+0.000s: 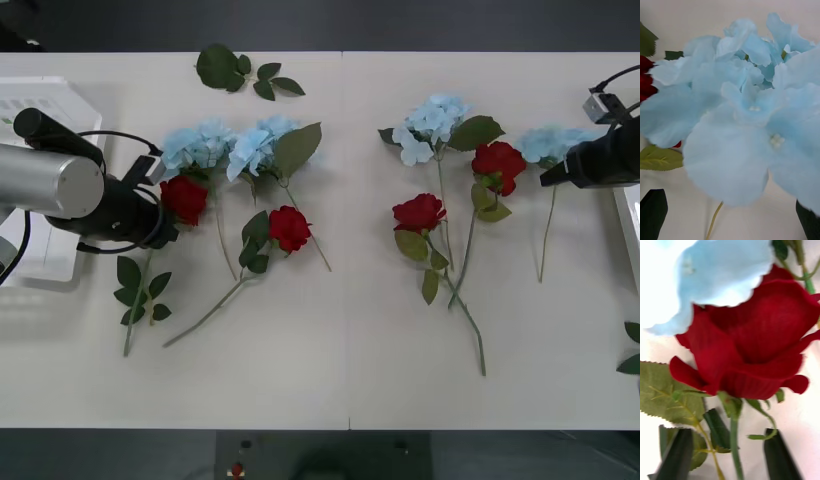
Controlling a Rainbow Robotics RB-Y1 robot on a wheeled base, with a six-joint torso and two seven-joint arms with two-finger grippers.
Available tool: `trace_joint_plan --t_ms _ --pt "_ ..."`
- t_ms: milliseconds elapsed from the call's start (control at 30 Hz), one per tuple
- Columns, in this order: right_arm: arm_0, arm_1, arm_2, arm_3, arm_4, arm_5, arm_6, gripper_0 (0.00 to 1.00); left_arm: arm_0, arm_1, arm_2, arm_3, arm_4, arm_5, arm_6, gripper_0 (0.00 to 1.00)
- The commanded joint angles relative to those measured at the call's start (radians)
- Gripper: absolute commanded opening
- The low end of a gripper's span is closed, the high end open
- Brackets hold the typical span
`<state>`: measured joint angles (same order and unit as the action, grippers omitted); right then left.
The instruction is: Put the red flowers into the right box and the blue flowers into the left box
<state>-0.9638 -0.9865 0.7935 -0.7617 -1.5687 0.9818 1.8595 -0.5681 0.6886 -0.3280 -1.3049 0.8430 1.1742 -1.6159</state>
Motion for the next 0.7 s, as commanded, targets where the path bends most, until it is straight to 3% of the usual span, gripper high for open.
trace_joint_plan --t_ms 33,400,700 --pt "-0.007 0.058 -0.008 0.051 0.062 -0.043 0.026 1.00 -0.016 -0.007 0.012 -0.001 -0.012 -0.019 0.041 0.00" --pt "-0.007 0.137 -0.008 0.159 0.101 -0.104 0.029 1.00 -0.015 -0.003 0.000 -0.014 -0.007 -0.027 0.044 0.00" --pt "-0.007 0.178 -0.008 0.220 0.124 -0.147 0.032 1.00 -0.013 0.124 0.138 -0.212 0.208 0.214 0.031 0.00"
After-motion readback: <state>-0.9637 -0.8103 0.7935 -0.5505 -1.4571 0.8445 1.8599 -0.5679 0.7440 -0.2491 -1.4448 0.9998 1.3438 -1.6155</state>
